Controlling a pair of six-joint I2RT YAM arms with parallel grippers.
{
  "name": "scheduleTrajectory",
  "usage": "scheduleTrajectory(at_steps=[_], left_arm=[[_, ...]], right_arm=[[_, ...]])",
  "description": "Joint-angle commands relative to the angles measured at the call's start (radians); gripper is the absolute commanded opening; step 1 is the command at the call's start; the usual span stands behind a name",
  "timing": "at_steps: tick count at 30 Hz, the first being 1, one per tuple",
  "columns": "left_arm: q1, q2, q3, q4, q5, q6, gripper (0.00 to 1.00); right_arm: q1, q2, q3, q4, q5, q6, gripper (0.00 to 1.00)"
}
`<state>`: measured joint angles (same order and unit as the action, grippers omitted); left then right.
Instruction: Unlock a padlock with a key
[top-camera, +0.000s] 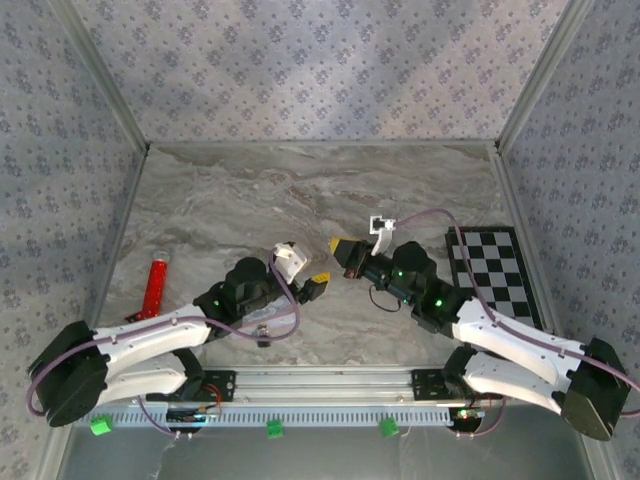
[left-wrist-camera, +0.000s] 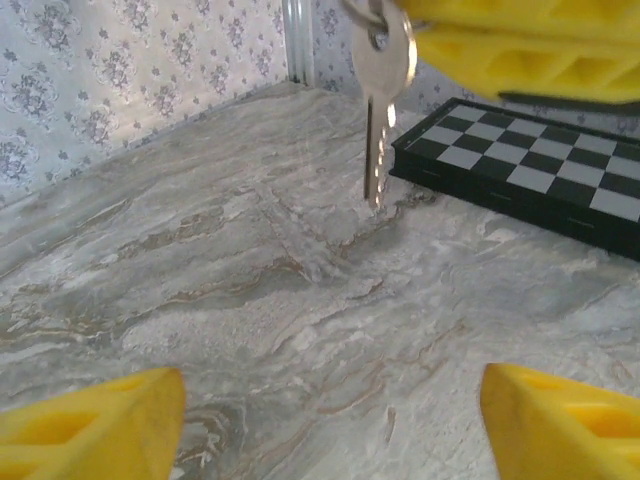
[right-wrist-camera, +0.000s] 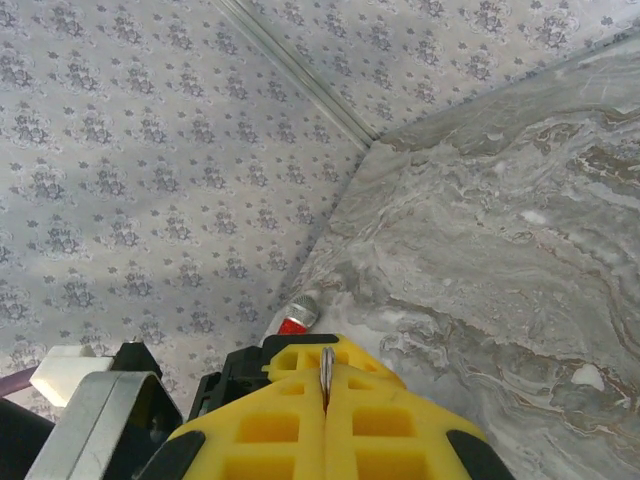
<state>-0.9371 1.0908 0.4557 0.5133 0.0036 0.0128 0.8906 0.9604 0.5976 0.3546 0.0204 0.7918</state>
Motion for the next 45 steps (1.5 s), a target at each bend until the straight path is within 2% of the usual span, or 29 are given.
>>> scheduleTrajectory(at_steps=[1, 6, 8, 14, 18, 23, 26, 29, 33, 45], left_arm=[[-0.005, 0.026, 0.046, 0.124, 0.001, 0.064, 0.72], [-0.006, 0.056, 0.045, 0.195, -0.004, 0.058, 0.65], [-0.005, 0.069, 0.055, 0.197, 0.002, 0.055, 0.58], [-0.006, 0.065, 0.039, 0.23, -0.033, 0.043, 0.47], [-0.005, 0.057, 0.049, 0.193, -0.012, 0.046, 0.34], [-0.003, 0.044, 0.036, 0.19, -0.005, 0.047, 0.28], [0.0, 0.047, 0.039, 0.177, -0.004, 0.045, 0.2], [0.0, 0.047, 0.039, 0.184, 0.002, 0.041, 0.18], [0.005, 0.038, 0.04, 0.174, 0.004, 0.042, 0.11], [0.027, -0.001, 0.023, 0.163, 0.003, 0.029, 0.07]], right_arm=[[0.013, 0.007, 0.03, 0.041, -0.018, -0.013, 0.0], [0.021, 0.015, 0.016, 0.052, -0.01, 0.001, 0.0], [0.024, 0.023, 0.012, 0.061, -0.008, 0.01, 0.0], [0.031, 0.052, 0.005, 0.087, -0.003, 0.031, 0.0], [0.031, 0.052, 0.008, 0.092, -0.008, 0.009, 0.0], [0.028, 0.054, 0.009, 0.078, 0.003, 0.014, 0.0], [0.027, 0.054, 0.0, 0.09, 0.011, 0.021, 0.0], [0.027, 0.058, 0.001, 0.093, 0.013, 0.029, 0.0], [0.027, 0.064, -0.004, 0.096, 0.015, 0.037, 0.0], [0.028, 0.062, -0.015, 0.081, 0.042, 0.049, 0.0]])
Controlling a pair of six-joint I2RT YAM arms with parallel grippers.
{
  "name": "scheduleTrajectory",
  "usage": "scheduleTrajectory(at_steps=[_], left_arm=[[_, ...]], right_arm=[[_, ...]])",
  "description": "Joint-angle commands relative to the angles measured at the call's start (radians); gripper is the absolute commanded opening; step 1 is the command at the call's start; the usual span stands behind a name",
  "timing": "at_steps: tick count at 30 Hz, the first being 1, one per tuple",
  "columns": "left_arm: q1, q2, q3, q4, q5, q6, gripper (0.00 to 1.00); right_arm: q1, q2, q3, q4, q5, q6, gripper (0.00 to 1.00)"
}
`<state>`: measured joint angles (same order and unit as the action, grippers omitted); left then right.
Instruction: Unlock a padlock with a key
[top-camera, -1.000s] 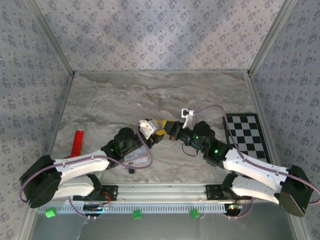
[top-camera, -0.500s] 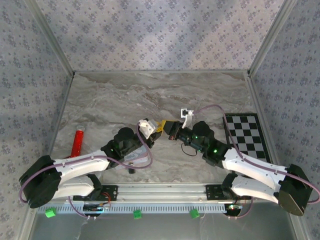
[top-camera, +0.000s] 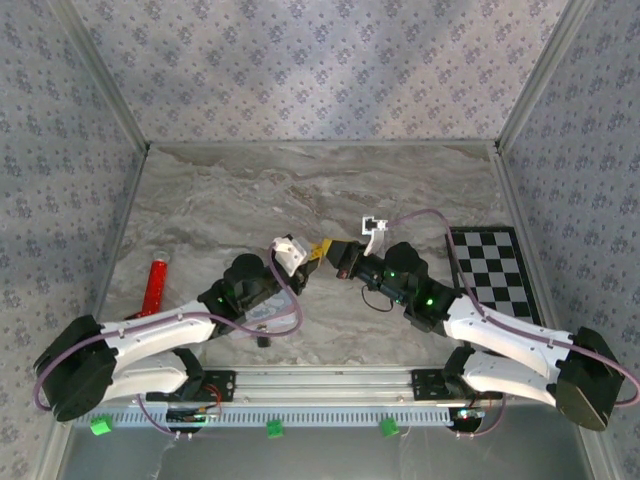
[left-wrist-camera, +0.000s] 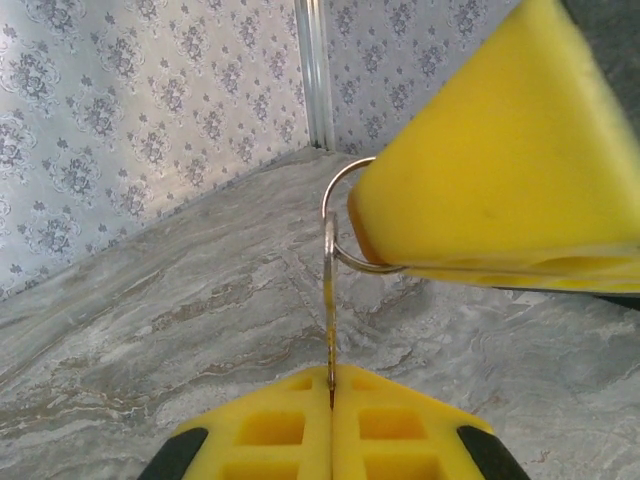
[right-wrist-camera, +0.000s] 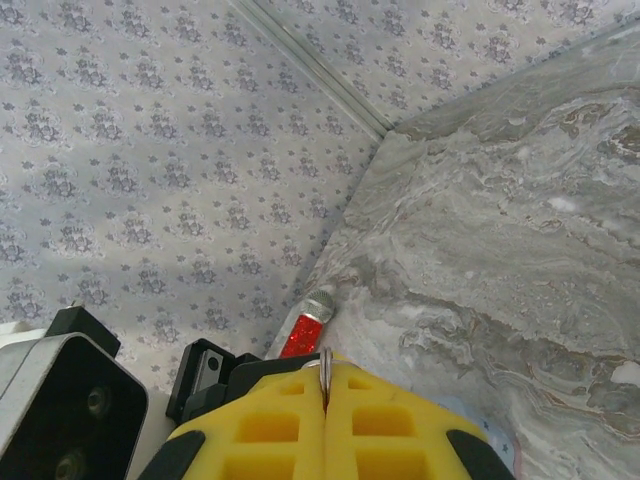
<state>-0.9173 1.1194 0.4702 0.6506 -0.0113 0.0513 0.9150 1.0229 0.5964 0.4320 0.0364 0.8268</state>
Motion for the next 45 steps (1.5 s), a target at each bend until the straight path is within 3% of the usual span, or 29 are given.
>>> scheduleTrajectory(at_steps=[1, 16, 23, 29, 35, 45], left_arm=[[0.01, -0.032, 0.008, 0.017, 0.018, -0.006, 0.07], [0.021, -0.029, 0.024, -0.034, 0.083, -0.002, 0.13], [0.023, -0.018, 0.027, -0.035, 0.088, 0.001, 0.08], [0.03, -0.006, 0.015, -0.006, 0.051, -0.002, 0.23], [0.035, 0.007, 0.018, 0.01, 0.053, -0.002, 0.26], [0.036, 0.011, 0.022, 0.005, 0.071, -0.002, 0.14]], right_arm=[[0.003, -0.001, -0.015, 0.001, 0.03, 0.014, 0.0], [0.005, 0.027, -0.001, 0.001, 0.014, 0.021, 0.0], [0.006, 0.022, -0.001, 0.004, 0.014, 0.023, 0.0], [0.011, 0.022, 0.003, 0.007, 0.007, 0.027, 0.0], [0.021, 0.029, 0.009, 0.011, 0.006, 0.028, 0.0], [0.025, 0.03, 0.007, 0.006, 0.024, 0.028, 0.0]])
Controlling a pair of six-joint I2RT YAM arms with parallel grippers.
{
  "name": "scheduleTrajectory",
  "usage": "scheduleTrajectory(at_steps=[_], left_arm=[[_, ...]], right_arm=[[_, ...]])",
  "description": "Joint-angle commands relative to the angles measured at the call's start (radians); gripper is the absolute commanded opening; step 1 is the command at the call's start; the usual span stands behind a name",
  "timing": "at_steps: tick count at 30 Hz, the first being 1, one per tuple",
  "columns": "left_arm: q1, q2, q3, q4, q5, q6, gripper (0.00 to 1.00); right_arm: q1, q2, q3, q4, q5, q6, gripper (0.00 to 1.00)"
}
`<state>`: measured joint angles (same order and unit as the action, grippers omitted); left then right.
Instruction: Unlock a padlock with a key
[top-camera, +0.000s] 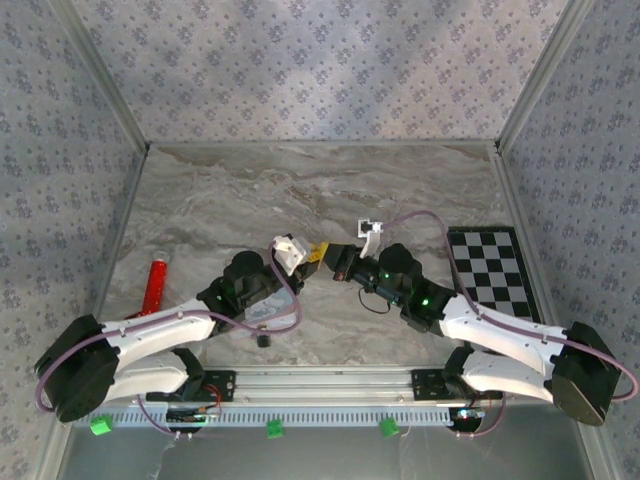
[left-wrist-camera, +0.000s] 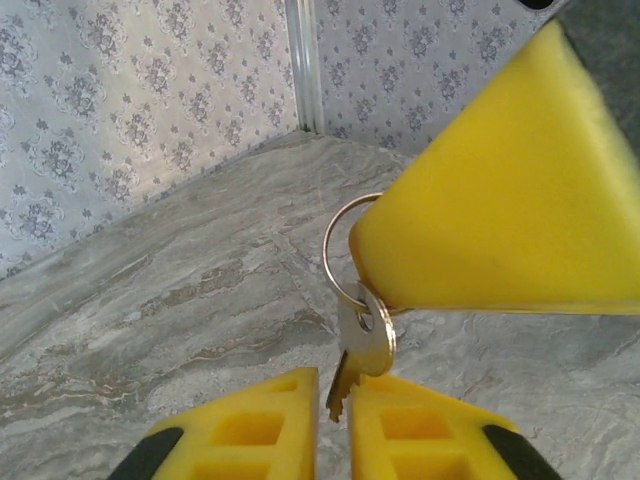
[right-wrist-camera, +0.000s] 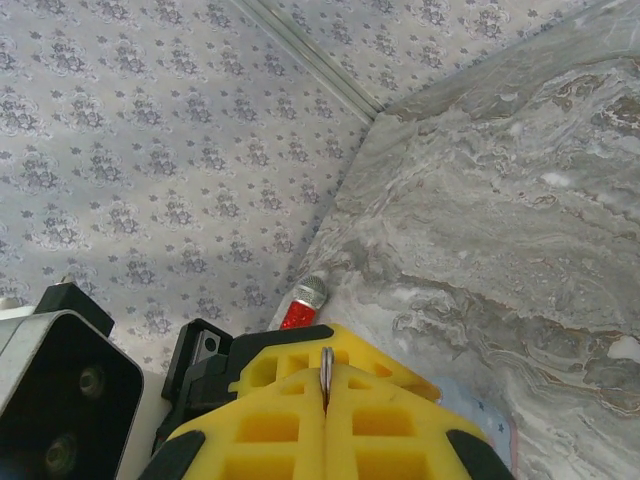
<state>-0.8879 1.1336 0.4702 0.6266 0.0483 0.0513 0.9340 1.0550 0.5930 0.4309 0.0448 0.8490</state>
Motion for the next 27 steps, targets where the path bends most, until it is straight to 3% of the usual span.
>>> scheduleTrajectory(at_steps=[1, 10, 16, 19, 23, 27], left_arm=[[0.006, -0.006, 0.021, 0.027, 0.012, -0.002, 0.13], [0.018, -0.023, 0.012, 0.025, -0.02, -0.003, 0.01], [0.03, -0.04, 0.037, -0.059, -0.026, 0.013, 0.0], [0.044, -0.064, 0.081, -0.202, -0.023, 0.031, 0.0], [0.046, -0.098, 0.07, -0.252, -0.102, 0.101, 0.0], [0.046, -0.084, 0.096, -0.325, -0.156, 0.2, 0.0]], right_arm=[[0.005, -0.004, 0.007, 0.002, 0.027, 0.009, 0.0], [0.0, -0.02, -0.015, -0.015, 0.074, 0.036, 0.0], [-0.013, -0.024, 0.01, -0.093, 0.064, 0.02, 0.0], [-0.043, -0.061, 0.034, -0.208, 0.051, -0.022, 0.17], [-0.096, -0.108, 0.046, -0.331, 0.034, -0.013, 0.39], [-0.134, -0.118, 0.031, -0.353, -0.011, 0.054, 0.44]])
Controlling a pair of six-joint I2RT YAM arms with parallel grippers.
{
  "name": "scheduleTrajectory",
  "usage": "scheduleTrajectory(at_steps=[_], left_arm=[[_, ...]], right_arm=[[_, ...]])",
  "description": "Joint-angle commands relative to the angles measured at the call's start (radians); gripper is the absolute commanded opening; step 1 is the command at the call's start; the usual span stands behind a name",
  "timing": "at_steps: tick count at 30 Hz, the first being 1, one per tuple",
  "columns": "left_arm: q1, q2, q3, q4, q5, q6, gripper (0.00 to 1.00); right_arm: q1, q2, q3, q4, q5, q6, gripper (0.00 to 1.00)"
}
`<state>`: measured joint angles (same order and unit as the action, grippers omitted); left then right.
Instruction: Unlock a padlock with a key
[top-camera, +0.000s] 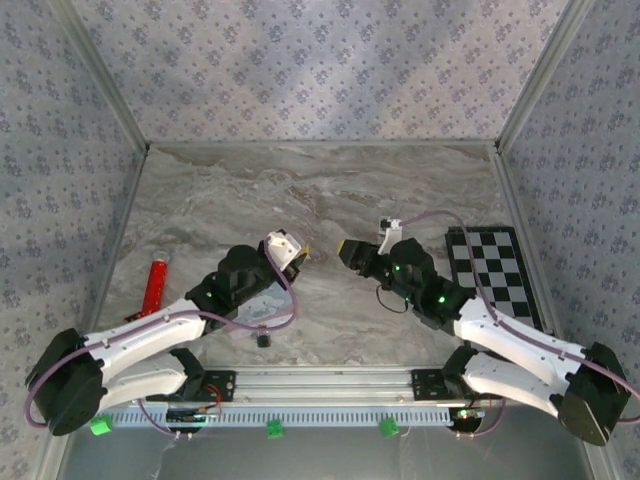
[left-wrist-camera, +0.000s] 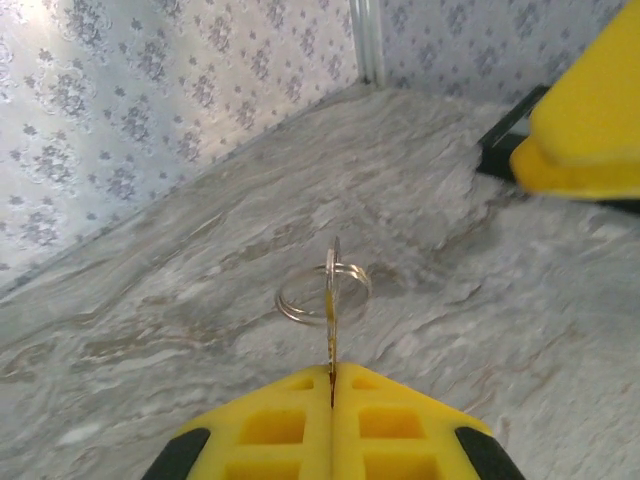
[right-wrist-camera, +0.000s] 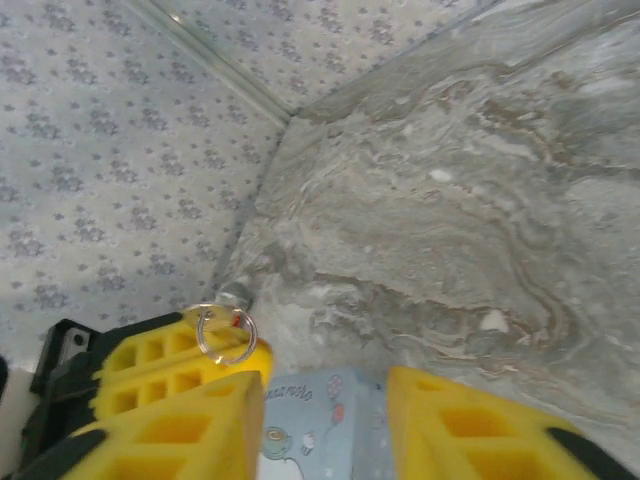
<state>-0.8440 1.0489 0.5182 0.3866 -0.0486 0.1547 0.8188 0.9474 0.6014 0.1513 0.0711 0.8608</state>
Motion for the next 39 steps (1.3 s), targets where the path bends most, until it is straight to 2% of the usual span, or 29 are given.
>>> scheduleTrajectory(at_steps=[1, 5, 8, 13, 19, 29, 34, 39], left_arm=[[0.002, 0.017, 0.07, -0.125, -0.064, 0.133, 0.0], [-0.01, 0.072, 0.079, -0.148, -0.069, 0.403, 0.0], [-0.009, 0.105, 0.082, -0.145, -0.057, 0.608, 0.0], [0.002, 0.189, 0.21, -0.285, -0.043, 0.819, 0.0], [-0.018, 0.312, 0.397, -0.438, -0.083, 1.0, 0.0], [-0.097, 0.401, 0.494, -0.481, -0.163, 1.156, 0.0], [-0.143, 0.412, 0.498, -0.486, -0.182, 1.166, 0.0], [-0.18, 0.396, 0.478, -0.444, -0.157, 1.14, 0.0]], right_arm=[[-0.03, -0.006, 0.025, -0.078, -0.058, 0.065, 0.44], [-0.07, 0.017, 0.048, -0.119, -0.152, 0.165, 0.41], [-0.087, 0.02, 0.053, -0.173, -0.174, 0.241, 0.39], [-0.098, 0.005, 0.011, -0.194, -0.182, 0.323, 0.37], [-0.114, -0.033, -0.109, -0.094, -0.188, 0.462, 0.33], [-0.162, -0.152, -0.272, 0.093, -0.151, 0.659, 0.27], [-0.16, -0.175, -0.305, 0.182, -0.132, 0.724, 0.27], [-0.132, -0.15, -0.295, 0.238, -0.116, 0.752, 0.28]])
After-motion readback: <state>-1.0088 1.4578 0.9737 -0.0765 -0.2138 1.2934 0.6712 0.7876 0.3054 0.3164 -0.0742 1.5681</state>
